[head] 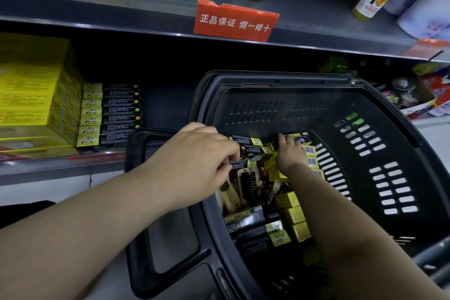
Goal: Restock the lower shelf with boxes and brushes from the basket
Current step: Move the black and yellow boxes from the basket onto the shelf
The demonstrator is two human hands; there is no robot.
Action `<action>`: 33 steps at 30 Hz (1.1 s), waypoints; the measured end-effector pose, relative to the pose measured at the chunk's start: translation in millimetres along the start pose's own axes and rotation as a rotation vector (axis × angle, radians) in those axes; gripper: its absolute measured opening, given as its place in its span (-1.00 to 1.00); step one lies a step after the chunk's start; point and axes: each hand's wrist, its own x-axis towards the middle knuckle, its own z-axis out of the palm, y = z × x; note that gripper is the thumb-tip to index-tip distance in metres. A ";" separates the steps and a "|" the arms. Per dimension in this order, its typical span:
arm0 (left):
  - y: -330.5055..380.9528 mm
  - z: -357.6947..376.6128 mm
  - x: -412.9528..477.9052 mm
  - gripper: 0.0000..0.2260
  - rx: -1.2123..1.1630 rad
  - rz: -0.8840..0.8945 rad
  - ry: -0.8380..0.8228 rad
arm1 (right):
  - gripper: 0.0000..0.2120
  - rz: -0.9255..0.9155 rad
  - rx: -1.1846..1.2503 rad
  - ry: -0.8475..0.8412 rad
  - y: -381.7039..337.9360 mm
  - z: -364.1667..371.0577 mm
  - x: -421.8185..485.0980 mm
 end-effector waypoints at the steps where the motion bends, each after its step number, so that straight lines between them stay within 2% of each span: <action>1: 0.3 0.0 0.8 -0.82 0.011 -0.003 0.004 | -0.47 -0.003 -0.041 0.029 -0.9 -0.4 1.6; 7: 0.8 2.0 4.6 -0.83 0.046 -0.018 -0.012 | -0.65 -0.131 -0.262 0.028 9.7 -11.2 2.1; 9: 0.3 2.4 4.7 -0.84 0.053 -0.016 -0.019 | -0.69 -0.177 -0.254 0.024 11.7 -26.6 -3.5; 12: 0.5 1.7 4.7 -0.82 0.055 -0.010 -0.025 | -0.68 -0.201 0.122 -0.056 1.7 -75.3 -18.7; 15: 5.0 1.3 6.4 -0.71 0.005 -0.042 -0.023 | -0.68 -0.238 0.594 -0.115 -12.2 -126.3 -45.2; 17: 8.8 -0.6 7.6 -0.58 -0.094 -0.104 0.015 | -0.73 -0.250 1.007 -0.213 -20.8 -149.0 -72.8; 19: 12.8 -3.8 8.4 -0.50 -0.238 -0.171 0.051 | -0.81 -0.294 1.290 -0.317 -26.5 -163.1 -98.2; 24: 17.0 -10.4 12.6 -0.46 -0.724 -0.365 -0.029 | -0.79 -0.365 1.553 -0.377 -39.9 -175.3 -122.8; 26: 14.5 -16.4 13.0 -0.42 -0.862 -0.457 -0.055 | -0.67 -0.380 1.613 -0.387 -44.9 -174.0 -120.5; 28: 9.7 -20.6 12.6 -0.38 -0.970 -0.550 -0.051 | -0.53 -0.379 1.632 -0.387 -48.3 -165.9 -109.5; 30: 7.2 -23.6 11.0 -0.47 -1.025 -0.650 -0.028 | -0.62 -0.319 1.484 -0.309 -52.0 -146.7 -88.2; 32: 6.1 -25.8 9.9 -0.67 -1.067 -0.707 -0.008 | -0.72 -0.268 1.008 -0.190 -52.5 -116.5 -61.6; 33: 5.2 -26.5 9.8 -0.73 -1.074 -0.717 -0.007 | -0.69 -0.269 0.716 -0.198 -51.5 -98.7 -49.2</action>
